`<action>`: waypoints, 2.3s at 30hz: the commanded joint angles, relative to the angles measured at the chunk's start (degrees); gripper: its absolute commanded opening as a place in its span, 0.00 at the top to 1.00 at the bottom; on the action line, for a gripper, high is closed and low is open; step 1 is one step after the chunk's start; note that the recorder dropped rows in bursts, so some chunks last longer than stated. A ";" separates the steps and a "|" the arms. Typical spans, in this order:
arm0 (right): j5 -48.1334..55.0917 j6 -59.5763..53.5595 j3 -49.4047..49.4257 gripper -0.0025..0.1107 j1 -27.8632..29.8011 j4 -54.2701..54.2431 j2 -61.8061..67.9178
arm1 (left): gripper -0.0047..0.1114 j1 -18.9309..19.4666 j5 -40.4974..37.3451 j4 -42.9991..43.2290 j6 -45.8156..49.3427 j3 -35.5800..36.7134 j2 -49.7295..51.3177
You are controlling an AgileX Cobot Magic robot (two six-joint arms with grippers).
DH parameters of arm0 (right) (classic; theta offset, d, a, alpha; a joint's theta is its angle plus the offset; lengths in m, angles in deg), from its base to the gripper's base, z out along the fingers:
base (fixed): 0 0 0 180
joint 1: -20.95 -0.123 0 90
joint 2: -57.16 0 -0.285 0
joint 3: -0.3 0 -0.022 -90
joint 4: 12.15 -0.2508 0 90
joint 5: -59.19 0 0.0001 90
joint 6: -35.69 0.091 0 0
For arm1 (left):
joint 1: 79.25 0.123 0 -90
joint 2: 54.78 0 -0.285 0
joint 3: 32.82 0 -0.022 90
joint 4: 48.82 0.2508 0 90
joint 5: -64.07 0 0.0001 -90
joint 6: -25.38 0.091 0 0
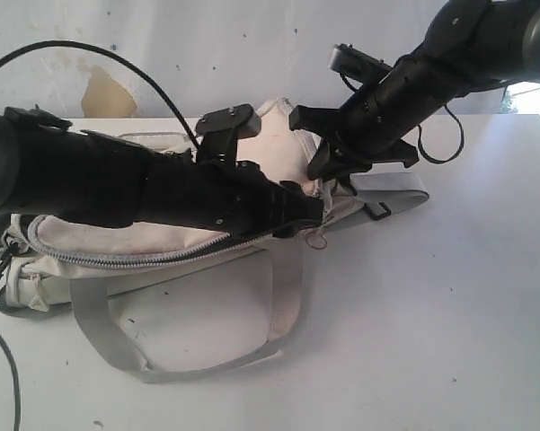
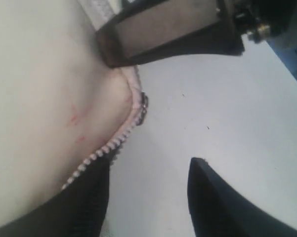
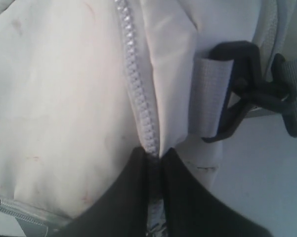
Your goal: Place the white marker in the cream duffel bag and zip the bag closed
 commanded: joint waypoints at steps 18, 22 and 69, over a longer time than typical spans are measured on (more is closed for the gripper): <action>2.48 0.86 -1.80 0.98 0.29 -0.33 -0.82 | 0.52 -3.92 7.67 0.91 1.06 -7.71 8.08; 3.21 0.86 -1.80 0.98 0.29 -0.33 -0.82 | 0.52 -3.92 9.40 0.91 2.11 -9.69 9.86; 0.47 4.22 -1.80 0.98 0.29 15.09 -0.82 | 0.96 4.07 -35.45 58.61 -45.49 -13.14 0.48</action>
